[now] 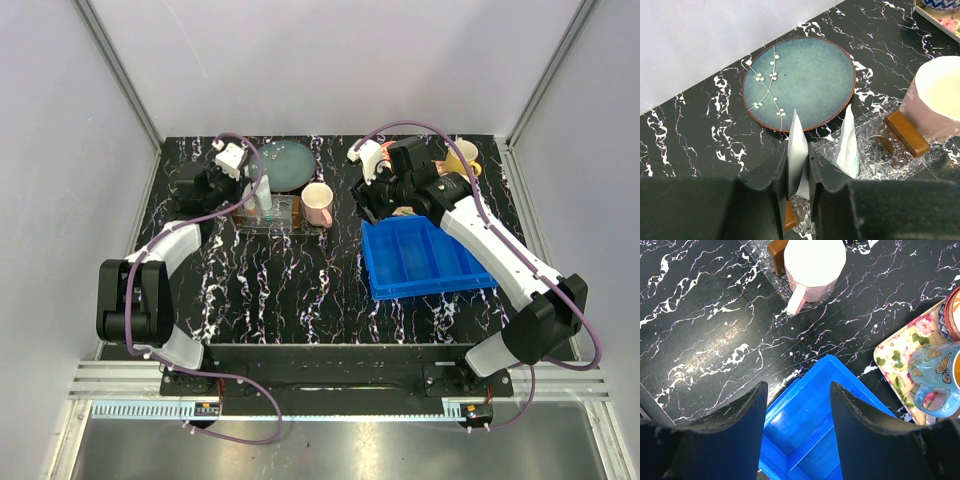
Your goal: Prepare toiletry sets of a toothbrush and toothpaste on the tray
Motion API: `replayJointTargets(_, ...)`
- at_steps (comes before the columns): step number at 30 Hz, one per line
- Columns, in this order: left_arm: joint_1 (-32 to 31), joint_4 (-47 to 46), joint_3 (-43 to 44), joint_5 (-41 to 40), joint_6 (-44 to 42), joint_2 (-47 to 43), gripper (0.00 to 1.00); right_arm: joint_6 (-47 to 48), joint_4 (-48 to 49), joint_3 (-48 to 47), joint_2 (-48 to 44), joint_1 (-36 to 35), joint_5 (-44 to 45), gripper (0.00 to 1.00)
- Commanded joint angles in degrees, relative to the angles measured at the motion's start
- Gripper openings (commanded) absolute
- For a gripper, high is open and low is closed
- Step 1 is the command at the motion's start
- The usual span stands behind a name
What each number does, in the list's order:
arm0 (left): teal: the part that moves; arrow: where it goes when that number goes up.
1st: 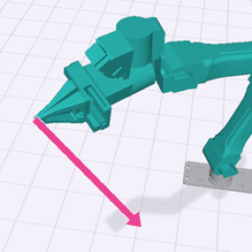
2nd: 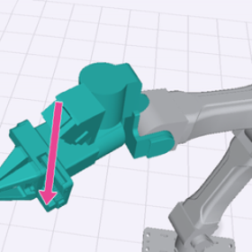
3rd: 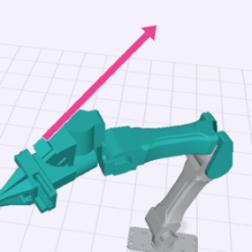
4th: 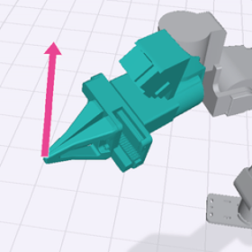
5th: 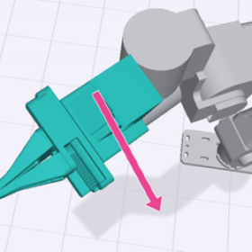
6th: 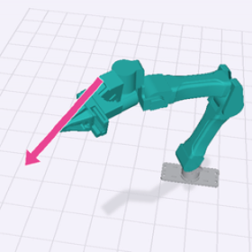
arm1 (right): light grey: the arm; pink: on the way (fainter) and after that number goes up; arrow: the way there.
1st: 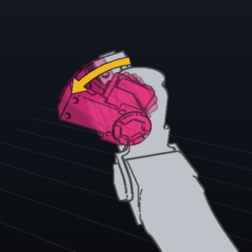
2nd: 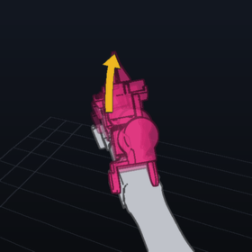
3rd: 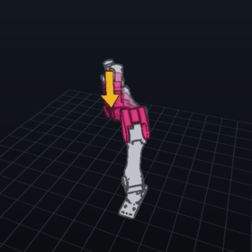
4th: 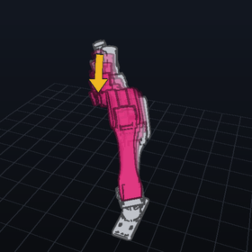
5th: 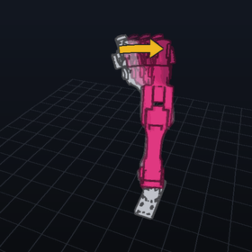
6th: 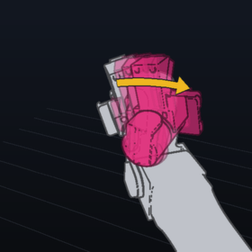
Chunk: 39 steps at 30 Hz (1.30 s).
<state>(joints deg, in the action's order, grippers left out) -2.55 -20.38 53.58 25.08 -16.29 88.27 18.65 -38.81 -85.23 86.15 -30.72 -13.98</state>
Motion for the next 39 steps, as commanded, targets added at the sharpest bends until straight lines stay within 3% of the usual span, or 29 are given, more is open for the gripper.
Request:
replayJointTargets(1,0.44,-5.81,-0.76,1.64,-0.67,0.06,0.0,0.33,1.72,-0.37,-1.51,0.31,0.88,0.58)
replayJointTargets(39,0.52,-9.15,-3.22,1.64,-0.85,1.99,0.0,0.42,1.63,-0.02,-1.16,0.4,0.53,0.59)
